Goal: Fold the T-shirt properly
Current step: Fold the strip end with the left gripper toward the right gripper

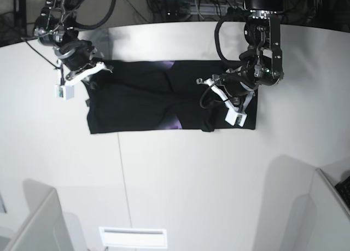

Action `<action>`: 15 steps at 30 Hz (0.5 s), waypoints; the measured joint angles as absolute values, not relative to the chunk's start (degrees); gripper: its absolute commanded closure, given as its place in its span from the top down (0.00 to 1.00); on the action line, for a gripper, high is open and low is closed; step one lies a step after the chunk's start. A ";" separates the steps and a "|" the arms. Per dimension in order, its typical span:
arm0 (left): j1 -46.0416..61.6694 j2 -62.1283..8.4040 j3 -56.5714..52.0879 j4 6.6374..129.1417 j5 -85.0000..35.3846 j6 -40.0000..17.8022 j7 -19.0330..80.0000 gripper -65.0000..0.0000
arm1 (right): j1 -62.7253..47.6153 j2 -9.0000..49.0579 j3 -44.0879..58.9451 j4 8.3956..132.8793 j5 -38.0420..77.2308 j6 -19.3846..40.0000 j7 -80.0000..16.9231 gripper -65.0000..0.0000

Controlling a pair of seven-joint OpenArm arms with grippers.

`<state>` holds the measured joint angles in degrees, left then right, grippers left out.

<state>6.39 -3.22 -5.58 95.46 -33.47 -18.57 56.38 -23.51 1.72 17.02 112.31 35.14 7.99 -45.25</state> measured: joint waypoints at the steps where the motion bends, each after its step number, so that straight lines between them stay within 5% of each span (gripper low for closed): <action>1: 6.39 -3.22 -5.58 95.46 -33.47 -18.57 56.38 0.03 | -23.51 1.72 17.02 112.31 35.14 7.97 -45.25 0.00; 4: 6.35 -3.25 -5.45 95.46 -33.36 -18.57 56.36 0.31 | -23.51 1.72 17.02 112.31 35.14 7.97 -45.25 0.00; 8: 5.04 -3.20 -5.04 95.26 -33.54 -18.57 56.36 0.54 | -23.51 1.72 17.02 112.31 35.14 7.97 -45.28 0.00; 15: 2.66 -1.30 -2.04 95.15 -33.47 -18.33 56.34 0.63 | -23.49 1.85 17.04 112.31 35.14 7.97 -45.25 0.00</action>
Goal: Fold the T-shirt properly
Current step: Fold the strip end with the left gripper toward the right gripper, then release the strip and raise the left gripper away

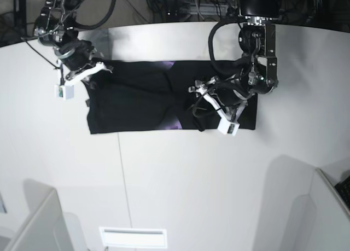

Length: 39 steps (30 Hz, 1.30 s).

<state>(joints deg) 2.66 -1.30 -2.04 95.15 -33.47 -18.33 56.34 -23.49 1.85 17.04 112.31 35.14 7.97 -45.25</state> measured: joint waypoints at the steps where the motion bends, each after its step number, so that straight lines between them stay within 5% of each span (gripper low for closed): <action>1: 2.17 -1.08 -0.54 95.18 -33.34 -18.41 56.40 0.63 | -23.49 1.87 17.02 112.31 35.16 7.97 -45.28 0.00; 10: 2.00 0.19 2.66 97.47 -33.50 -18.59 56.64 0.62 | -22.98 1.85 17.06 112.25 35.14 7.99 -45.32 0.00; 16: 8.73 -4.10 -15.49 105.84 -34.30 -19.20 56.51 0.61 | -19.99 2.31 20.40 112.25 34.92 7.94 -48.12 0.00; 18: 11.29 -6.42 -22.50 105.56 -33.15 -18.44 57.04 0.50 | -18.37 2.35 21.08 112.20 35.16 7.97 -53.39 0.00; 22: 14.50 -9.15 -35.66 105.43 -34.00 -18.90 56.42 0.00 | -12.97 2.83 21.69 112.12 35.59 11.35 -58.50 0.55; 25: 16.40 -10.50 -43.35 103.92 -33.78 -18.85 56.60 0.00 | -10.92 3.20 21.69 112.12 36.21 16.45 -61.12 0.75; 39: 22.06 -11.55 -50.89 101.32 -33.28 -19.03 56.38 0.00 | 2.87 8.97 26.89 83.42 36.93 17.17 -64.40 0.76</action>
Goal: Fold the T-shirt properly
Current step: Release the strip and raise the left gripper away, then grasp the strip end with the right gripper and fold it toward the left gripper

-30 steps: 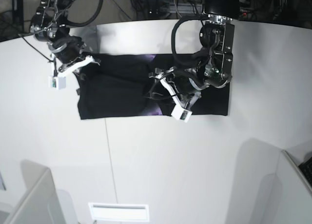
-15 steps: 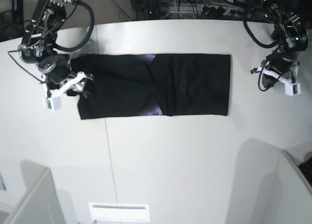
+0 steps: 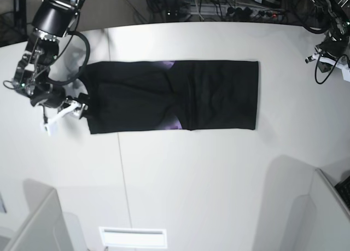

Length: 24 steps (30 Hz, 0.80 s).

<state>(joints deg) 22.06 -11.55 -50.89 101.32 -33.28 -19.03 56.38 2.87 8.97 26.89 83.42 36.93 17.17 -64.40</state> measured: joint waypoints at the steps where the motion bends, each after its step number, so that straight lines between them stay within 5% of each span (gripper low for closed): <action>1: 22.02 -11.57 -50.87 101.32 -33.32 -19.03 56.36 0.00 | 3.09 8.78 26.89 81.97 37.10 17.21 -64.49 0.76; 20: 17.69 -11.44 -45.47 94.17 -33.52 -19.09 55.94 0.00 | -0.86 7.60 16.45 80.60 40.60 18.48 -58.04 0.76; 24: 18.17 -11.35 -40.95 92.18 -33.08 -19.00 50.15 0.00 | -0.84 7.70 16.43 80.51 40.25 18.48 -58.28 0.61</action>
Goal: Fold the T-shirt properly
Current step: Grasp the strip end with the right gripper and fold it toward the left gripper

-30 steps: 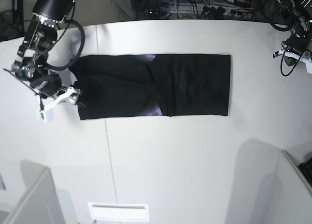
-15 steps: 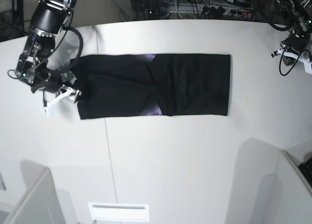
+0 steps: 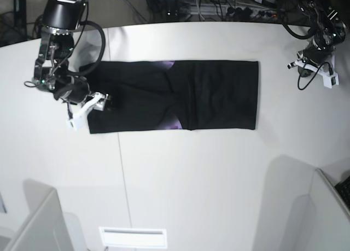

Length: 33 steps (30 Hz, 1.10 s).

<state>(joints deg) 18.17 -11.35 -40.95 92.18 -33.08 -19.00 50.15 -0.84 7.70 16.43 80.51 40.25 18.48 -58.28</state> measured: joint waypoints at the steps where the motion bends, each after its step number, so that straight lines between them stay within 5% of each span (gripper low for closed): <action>1: 18.28 -11.68 -39.07 92.18 -33.10 -18.96 48.27 0.00 | -0.89 7.70 16.38 80.29 40.16 18.46 -58.37 0.55; 6: 17.78 -11.62 -32.08 91.46 -33.54 -19.07 46.61 0.00 | -1.08 7.86 16.27 79.85 39.79 18.44 -58.85 0.26; 9: 16.23 -11.90 -29.17 89.14 -33.58 -19.03 45.60 0.00 | -0.99 7.81 16.27 79.68 39.00 17.80 -58.96 0.00; 19: 14.92 -12.51 -19.68 87.00 -35.51 -19.49 42.54 0.00 | -1.67 7.75 15.81 80.79 38.09 17.39 -55.11 0.00; 33: 12.71 -11.88 -15.40 87.13 -35.42 -19.49 43.33 0.00 | -5.72 -0.32 6.52 106.96 8.80 16.80 -58.67 0.00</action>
